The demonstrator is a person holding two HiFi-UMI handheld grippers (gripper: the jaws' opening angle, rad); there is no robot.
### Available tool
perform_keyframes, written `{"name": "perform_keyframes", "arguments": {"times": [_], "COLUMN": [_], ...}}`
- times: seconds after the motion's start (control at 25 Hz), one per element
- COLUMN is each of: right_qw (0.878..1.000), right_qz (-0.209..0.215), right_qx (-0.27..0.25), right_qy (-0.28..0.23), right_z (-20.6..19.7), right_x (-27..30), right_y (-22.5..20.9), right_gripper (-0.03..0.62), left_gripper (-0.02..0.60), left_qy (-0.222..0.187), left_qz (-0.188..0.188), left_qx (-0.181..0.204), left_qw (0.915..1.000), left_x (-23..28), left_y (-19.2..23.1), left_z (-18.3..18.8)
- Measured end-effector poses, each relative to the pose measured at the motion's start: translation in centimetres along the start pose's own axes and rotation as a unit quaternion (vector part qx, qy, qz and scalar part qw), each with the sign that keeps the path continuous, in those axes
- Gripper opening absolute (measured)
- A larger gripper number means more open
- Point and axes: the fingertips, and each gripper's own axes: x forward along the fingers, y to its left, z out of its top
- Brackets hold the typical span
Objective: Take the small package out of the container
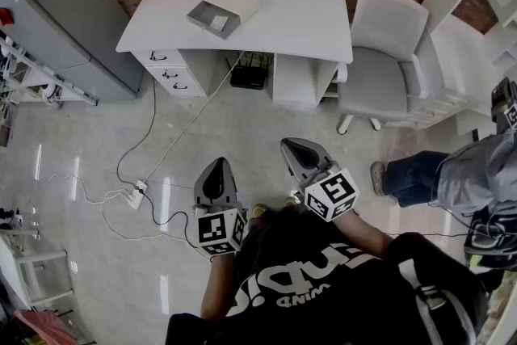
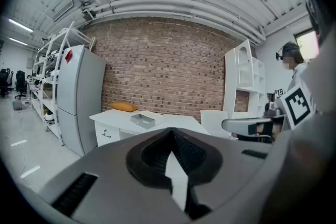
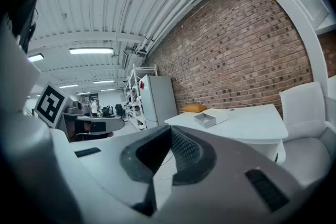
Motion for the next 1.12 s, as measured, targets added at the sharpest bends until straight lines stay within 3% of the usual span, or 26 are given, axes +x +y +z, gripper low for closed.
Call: {"name": "perform_keyframes", "arguments": {"times": [1.12], "right_qw": [0.999], "right_qz": [-0.045], "right_qx": [0.011], "right_qy": [-0.011], "right_z": [-1.7], "right_x": [0.6], "right_y": [2.7], "right_gripper": [-0.002], "left_gripper": [0.005], "left_qy": [0.006], "left_qz": [-0.032], "left_qx": [0.003], "left_qw": [0.9995], "left_x": [-1.4], "left_y": [3.4], "left_z": [-1.3]}}
